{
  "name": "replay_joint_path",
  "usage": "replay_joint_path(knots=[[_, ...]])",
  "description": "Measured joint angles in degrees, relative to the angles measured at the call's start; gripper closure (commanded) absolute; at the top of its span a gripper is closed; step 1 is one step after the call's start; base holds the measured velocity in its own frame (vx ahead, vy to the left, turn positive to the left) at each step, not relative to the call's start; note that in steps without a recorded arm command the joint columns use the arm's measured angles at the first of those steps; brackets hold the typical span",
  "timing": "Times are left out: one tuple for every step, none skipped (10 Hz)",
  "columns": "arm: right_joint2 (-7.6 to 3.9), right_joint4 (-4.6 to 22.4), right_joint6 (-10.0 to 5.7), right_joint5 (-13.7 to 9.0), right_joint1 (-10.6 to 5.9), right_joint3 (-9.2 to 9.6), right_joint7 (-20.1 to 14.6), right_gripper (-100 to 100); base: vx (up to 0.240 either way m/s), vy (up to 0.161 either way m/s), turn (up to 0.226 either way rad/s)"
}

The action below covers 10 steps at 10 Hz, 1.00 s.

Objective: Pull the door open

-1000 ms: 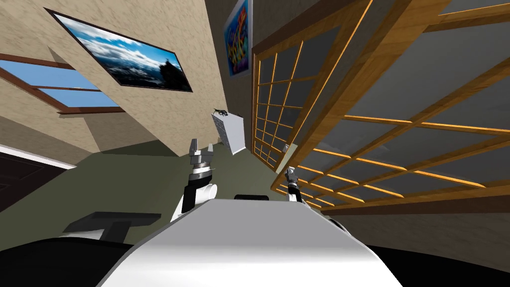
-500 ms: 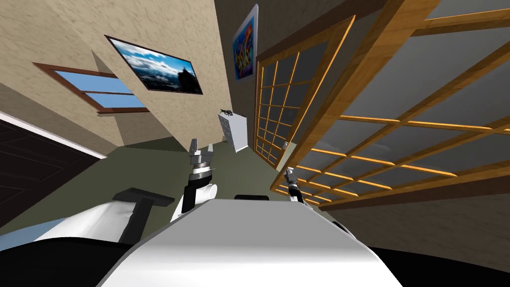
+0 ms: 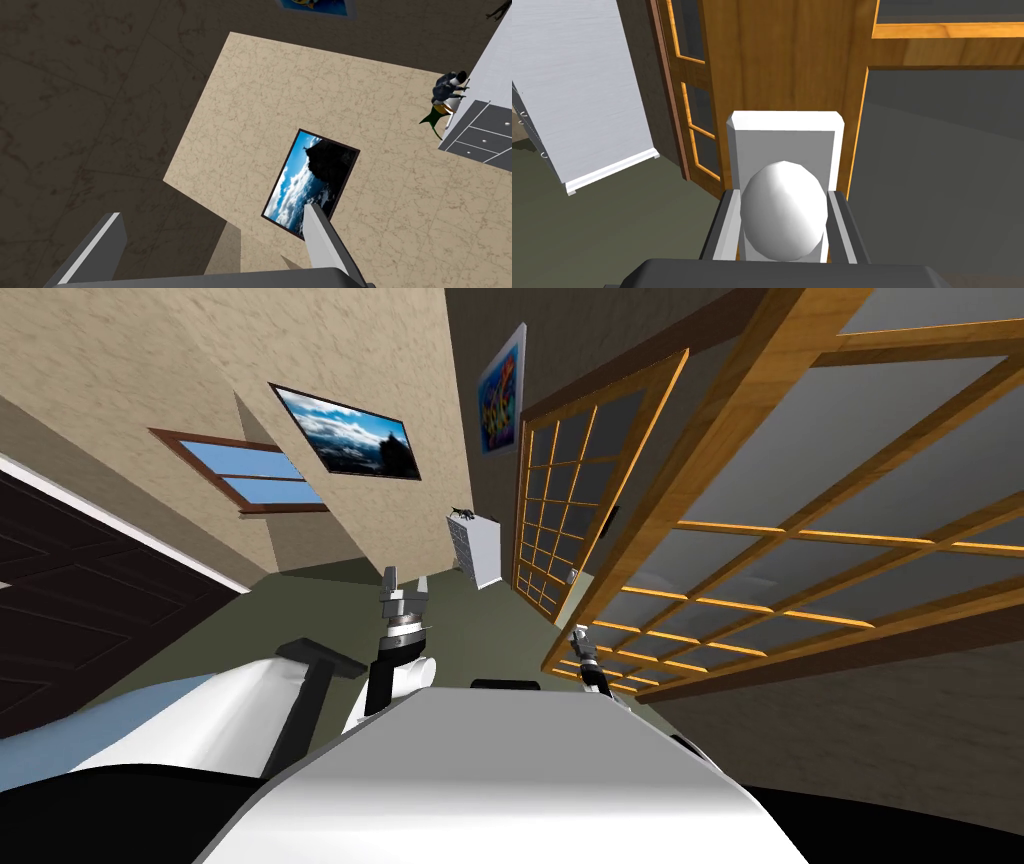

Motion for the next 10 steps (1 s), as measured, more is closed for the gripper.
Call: replay_joint_path(knots=[[-0.48,-0.4,-0.44,0.4,0.26,0.5,-0.7,100,-0.206,-0.047,0.103],[-0.91,-0.8,-0.75,0.8,0.65,1.03,-1.3,100,-0.219,-0.027,0.092],[-1.41,-0.9,-1.16,1.3,0.87,1.59,-2.0,100,-0.206,-0.026,0.075],[-1.87,-1.3,-1.44,1.7,1.35,2.13,-2.6,100,-0.204,-0.043,0.076],[-2.24,-1.2,-1.98,2.2,1.58,2.75,-3.3,100,-0.197,-0.025,0.069],[-2.74,-1.6,-2.3,2.6,2.03,3.27,-4.0,100,-0.197,-0.028,0.064],[-3.19,-2.0,-2.51,2.9,2.44,3.7,-4.5,100,-0.224,-0.056,0.062],[-3.52,-2.2,-2.75,3.3,2.61,4.14,-5.1,100,-0.103,-0.026,0.021],[-3.43,-2.1,-2.68,3.4,2.78,4.34,-5.2,100,-0.141,-0.024,0.098],[-3.9,-2.2,-3.06,3.6,3.24,4.69,-5.6,100,-0.189,-0.057,0.125]])
